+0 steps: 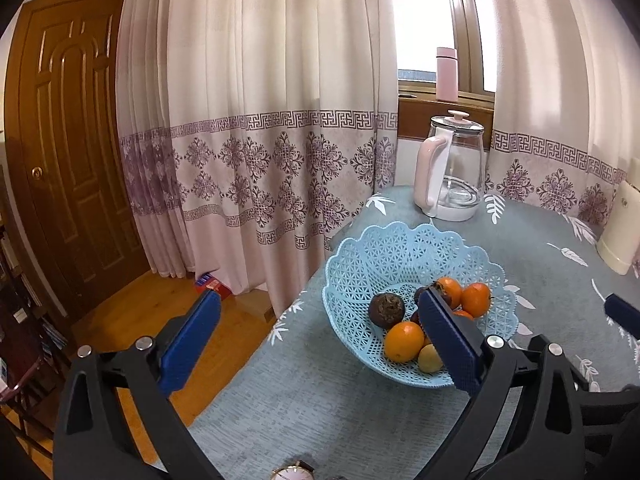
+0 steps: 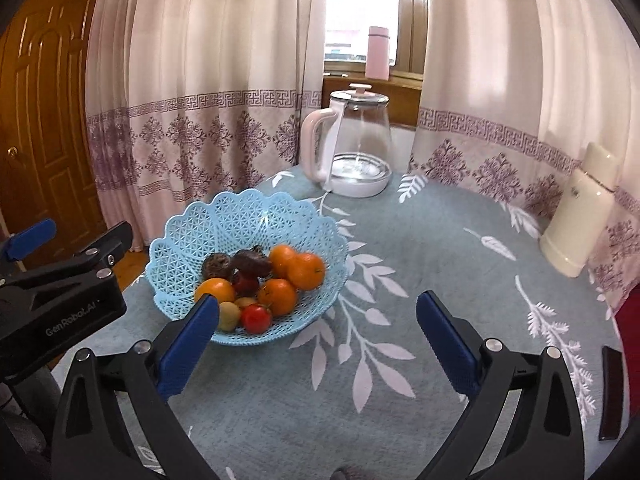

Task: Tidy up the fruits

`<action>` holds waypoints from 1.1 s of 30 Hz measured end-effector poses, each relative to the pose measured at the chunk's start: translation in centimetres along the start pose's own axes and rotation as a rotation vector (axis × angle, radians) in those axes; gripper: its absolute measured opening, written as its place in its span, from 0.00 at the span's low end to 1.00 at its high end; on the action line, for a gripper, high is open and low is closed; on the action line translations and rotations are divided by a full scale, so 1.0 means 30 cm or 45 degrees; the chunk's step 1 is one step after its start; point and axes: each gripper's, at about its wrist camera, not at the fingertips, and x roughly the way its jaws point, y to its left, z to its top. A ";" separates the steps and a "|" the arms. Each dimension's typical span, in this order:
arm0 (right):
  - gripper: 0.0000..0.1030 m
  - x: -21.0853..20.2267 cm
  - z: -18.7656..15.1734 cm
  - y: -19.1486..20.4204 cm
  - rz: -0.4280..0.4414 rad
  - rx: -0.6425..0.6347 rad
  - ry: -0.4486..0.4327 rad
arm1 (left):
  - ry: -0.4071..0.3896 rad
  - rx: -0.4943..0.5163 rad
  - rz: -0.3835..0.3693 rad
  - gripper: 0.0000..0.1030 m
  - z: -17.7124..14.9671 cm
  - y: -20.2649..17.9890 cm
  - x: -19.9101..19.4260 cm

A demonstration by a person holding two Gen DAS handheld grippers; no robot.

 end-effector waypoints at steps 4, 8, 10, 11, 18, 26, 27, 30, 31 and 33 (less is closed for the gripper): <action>0.95 -0.035 0.002 0.016 -0.082 -0.037 -0.076 | -0.035 0.060 0.051 0.97 0.008 0.000 -0.010; 0.95 -0.041 0.002 0.029 -0.120 -0.068 -0.085 | -0.061 0.123 0.077 0.97 0.016 0.002 -0.019; 0.95 -0.034 0.002 0.031 -0.120 -0.069 -0.063 | -0.064 0.128 0.081 0.97 0.020 0.009 -0.020; 0.95 -0.033 0.001 0.031 -0.126 -0.070 -0.061 | -0.061 0.127 0.086 0.97 0.021 0.014 -0.019; 0.95 -0.050 0.000 0.059 -0.155 -0.122 -0.092 | -0.055 0.133 0.101 0.97 0.024 0.026 -0.013; 0.95 -0.044 -0.002 0.078 -0.156 -0.152 -0.089 | -0.082 0.236 0.126 0.97 0.011 -0.009 -0.022; 0.95 -0.043 -0.003 0.080 -0.154 -0.155 -0.087 | -0.083 0.240 0.126 0.97 0.010 -0.011 -0.023; 0.95 -0.038 -0.004 0.079 -0.148 -0.160 -0.080 | -0.082 0.252 0.124 0.97 0.010 -0.016 -0.022; 0.95 -0.039 -0.004 0.080 -0.144 -0.162 -0.078 | -0.081 0.257 0.125 0.97 0.008 -0.017 -0.021; 0.95 -0.039 -0.005 0.086 -0.136 -0.171 -0.076 | -0.079 0.262 0.126 0.97 0.009 -0.020 -0.018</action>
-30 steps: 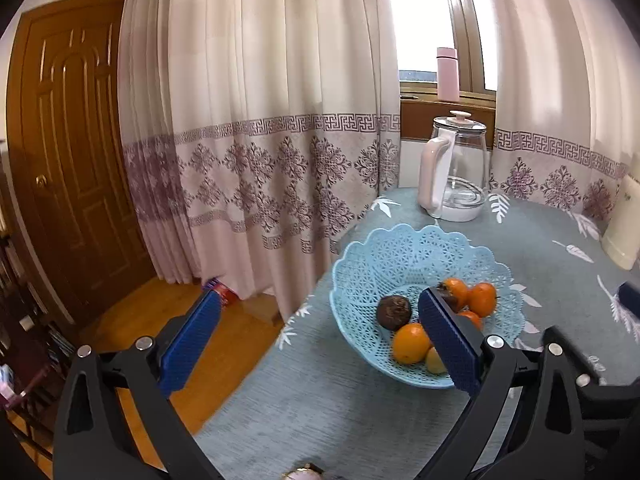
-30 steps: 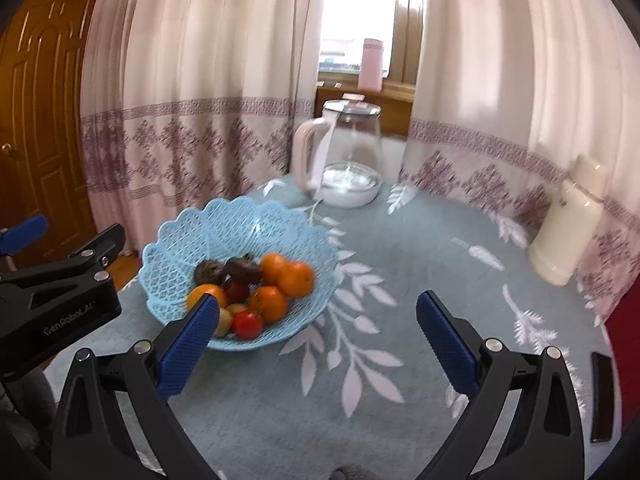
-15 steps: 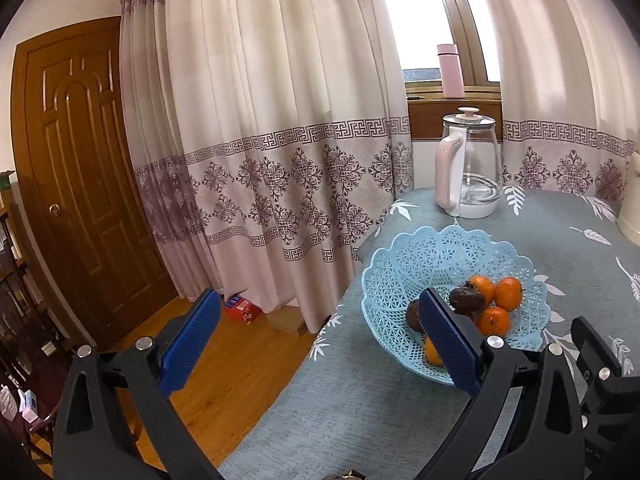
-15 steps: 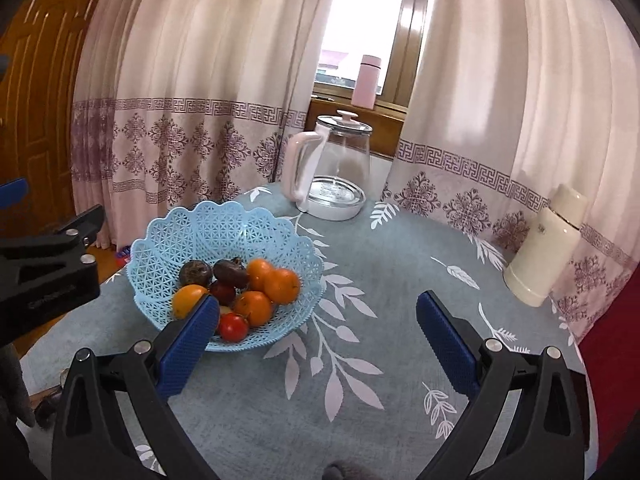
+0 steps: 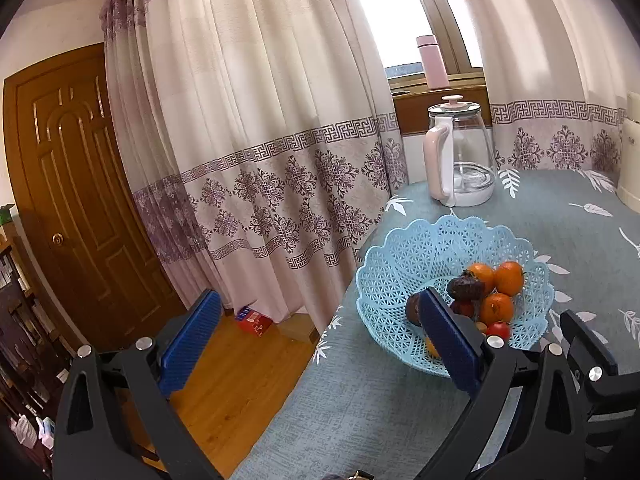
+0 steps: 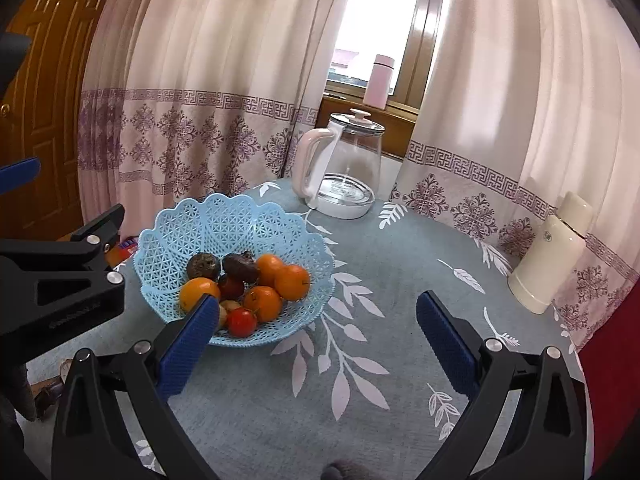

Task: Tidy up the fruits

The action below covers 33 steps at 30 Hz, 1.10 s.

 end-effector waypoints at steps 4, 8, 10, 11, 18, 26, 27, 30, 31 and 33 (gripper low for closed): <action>0.95 -0.004 -0.003 0.018 0.007 -0.028 -0.002 | 0.005 0.009 0.003 0.97 -0.004 -0.001 0.003; 0.95 -0.007 -0.002 0.026 0.008 -0.040 -0.007 | 0.001 0.018 0.007 0.97 -0.004 -0.004 0.003; 0.95 -0.008 -0.001 0.025 0.011 -0.036 -0.008 | 0.001 0.022 0.007 0.97 -0.004 -0.005 0.004; 0.95 -0.008 -0.001 0.025 0.011 -0.036 -0.009 | 0.002 0.024 0.007 0.97 -0.004 -0.007 0.005; 0.95 -0.007 -0.001 0.026 0.014 -0.035 -0.005 | -0.001 0.050 0.013 0.97 -0.009 -0.017 0.007; 0.95 0.000 -0.003 0.028 0.031 -0.041 0.007 | -0.007 0.066 0.014 0.97 -0.010 -0.024 0.005; 0.95 0.001 -0.003 0.030 0.038 -0.041 0.011 | -0.009 0.068 0.012 0.97 -0.009 -0.026 0.004; 0.95 0.012 -0.005 0.029 0.067 -0.028 0.037 | -0.014 0.075 0.005 0.97 -0.008 -0.030 -0.001; 0.95 0.014 -0.006 0.030 0.068 -0.026 0.041 | -0.015 0.077 0.005 0.97 -0.009 -0.031 -0.001; 0.95 0.015 -0.007 0.031 0.066 -0.028 0.040 | -0.015 0.078 0.004 0.97 -0.009 -0.031 0.000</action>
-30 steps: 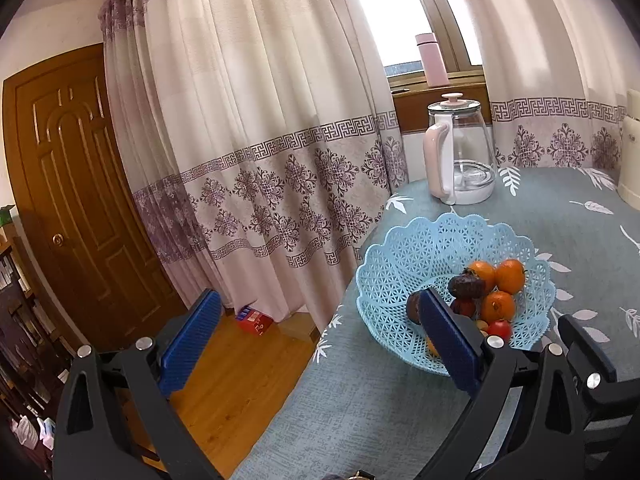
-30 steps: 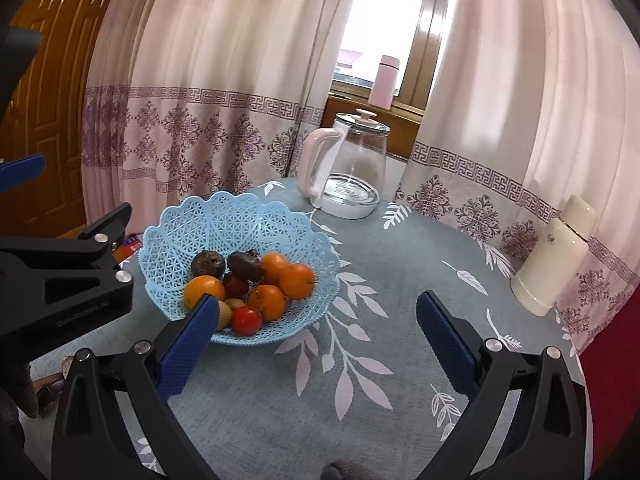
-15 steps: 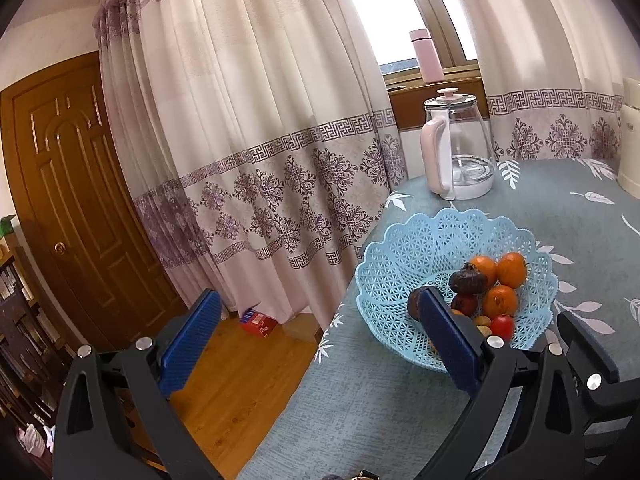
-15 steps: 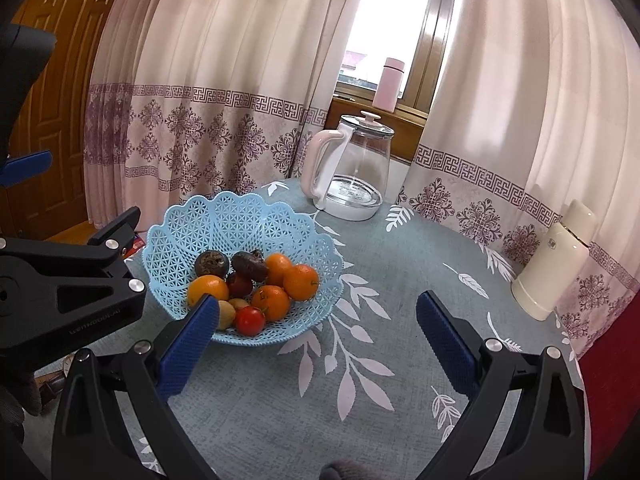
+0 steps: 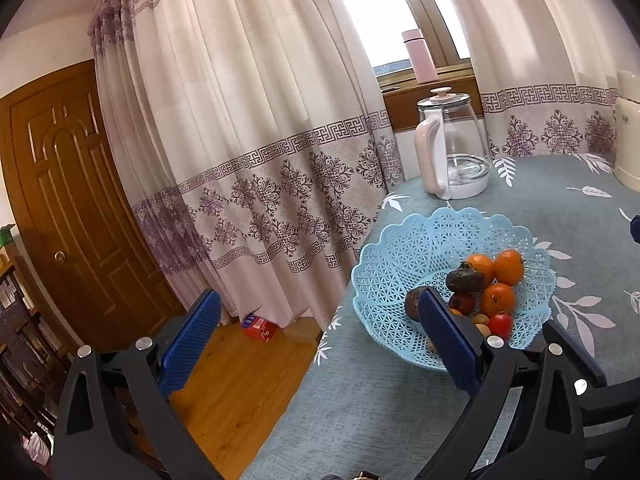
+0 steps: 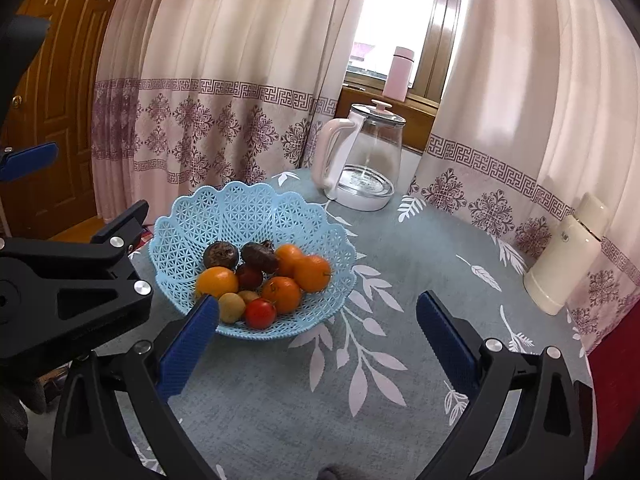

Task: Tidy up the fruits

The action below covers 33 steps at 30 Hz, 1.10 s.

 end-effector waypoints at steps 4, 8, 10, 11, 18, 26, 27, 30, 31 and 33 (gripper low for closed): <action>0.95 0.002 0.000 -0.001 0.007 -0.005 -0.006 | -0.001 -0.002 0.000 0.97 0.000 -0.001 0.000; 0.95 0.005 0.000 0.003 0.023 -0.009 -0.005 | -0.001 0.001 0.001 0.97 0.001 -0.001 0.000; 0.95 0.008 -0.002 0.004 0.028 -0.009 0.002 | -0.003 0.007 -0.001 0.97 0.000 -0.003 -0.001; 0.95 0.010 -0.003 0.003 0.036 -0.009 0.005 | -0.004 0.009 -0.003 0.97 0.000 -0.004 -0.001; 0.95 0.007 -0.004 0.011 0.036 -0.018 -0.003 | -0.005 0.017 -0.003 0.97 0.001 -0.009 0.002; 0.95 0.004 -0.013 0.010 0.041 -0.013 -0.034 | -0.007 0.024 -0.004 0.97 -0.004 -0.010 0.000; 0.95 0.005 -0.014 0.009 0.044 -0.008 -0.031 | -0.008 0.026 -0.004 0.97 -0.005 -0.010 0.000; 0.95 0.006 -0.019 0.002 0.042 0.001 -0.035 | -0.007 0.029 -0.004 0.97 -0.008 -0.010 0.002; 0.95 0.006 -0.020 0.002 0.039 0.000 -0.036 | -0.007 0.029 -0.004 0.97 -0.008 -0.010 0.002; 0.95 0.007 -0.021 0.001 0.036 -0.002 -0.033 | -0.006 0.029 -0.003 0.97 -0.007 -0.012 0.003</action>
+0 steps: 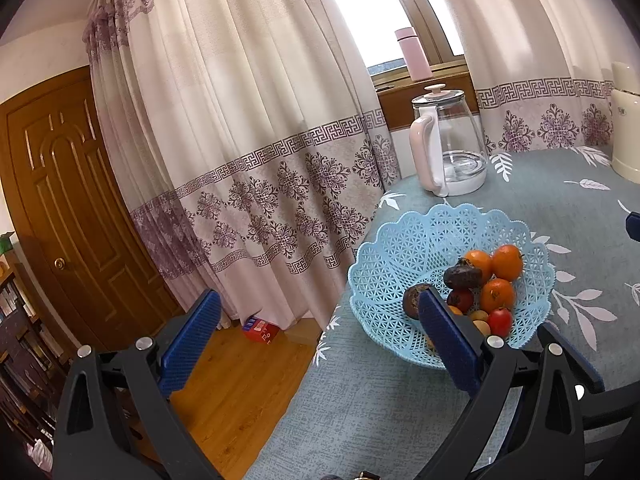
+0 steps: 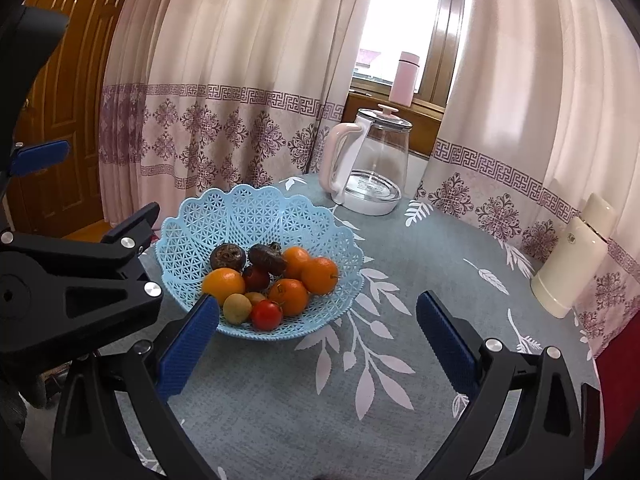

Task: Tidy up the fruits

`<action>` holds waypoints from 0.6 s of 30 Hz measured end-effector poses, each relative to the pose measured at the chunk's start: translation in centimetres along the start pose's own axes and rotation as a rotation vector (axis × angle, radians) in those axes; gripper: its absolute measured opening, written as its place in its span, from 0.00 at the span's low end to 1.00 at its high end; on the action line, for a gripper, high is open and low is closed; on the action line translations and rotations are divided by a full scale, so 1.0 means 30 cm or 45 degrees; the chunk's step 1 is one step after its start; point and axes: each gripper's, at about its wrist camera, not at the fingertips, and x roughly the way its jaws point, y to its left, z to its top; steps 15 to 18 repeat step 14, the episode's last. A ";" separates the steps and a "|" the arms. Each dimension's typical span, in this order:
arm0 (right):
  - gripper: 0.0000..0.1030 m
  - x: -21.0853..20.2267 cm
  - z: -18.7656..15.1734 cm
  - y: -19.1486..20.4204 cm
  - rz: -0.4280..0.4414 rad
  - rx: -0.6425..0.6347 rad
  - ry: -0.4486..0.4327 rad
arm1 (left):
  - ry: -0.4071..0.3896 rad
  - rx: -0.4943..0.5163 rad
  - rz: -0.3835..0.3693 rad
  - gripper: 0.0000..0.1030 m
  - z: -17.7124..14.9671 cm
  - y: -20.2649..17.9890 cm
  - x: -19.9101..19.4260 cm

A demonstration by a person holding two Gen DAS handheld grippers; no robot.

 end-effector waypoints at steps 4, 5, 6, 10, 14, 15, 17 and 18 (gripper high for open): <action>0.95 0.006 -0.002 -0.001 0.002 0.004 0.012 | -0.001 0.002 -0.001 0.97 -0.001 -0.001 0.001; 0.95 0.008 -0.002 -0.002 0.005 0.005 0.019 | -0.001 0.003 -0.002 0.97 -0.002 -0.003 0.001; 0.95 0.011 -0.002 -0.002 0.008 0.010 0.029 | -0.001 0.004 -0.001 0.97 -0.004 -0.003 0.002; 0.95 0.016 -0.005 -0.014 0.009 0.038 0.054 | 0.000 0.004 -0.001 0.97 -0.003 -0.006 0.003; 0.95 0.024 -0.015 -0.041 0.000 0.068 0.084 | -0.003 0.007 -0.003 0.97 -0.003 -0.008 0.000; 0.95 0.024 -0.015 -0.041 0.000 0.068 0.084 | -0.003 0.007 -0.003 0.97 -0.003 -0.008 0.000; 0.95 0.024 -0.015 -0.041 0.000 0.068 0.084 | -0.003 0.007 -0.003 0.97 -0.003 -0.008 0.000; 0.95 0.024 -0.015 -0.041 0.000 0.068 0.084 | -0.003 0.007 -0.003 0.97 -0.003 -0.008 0.000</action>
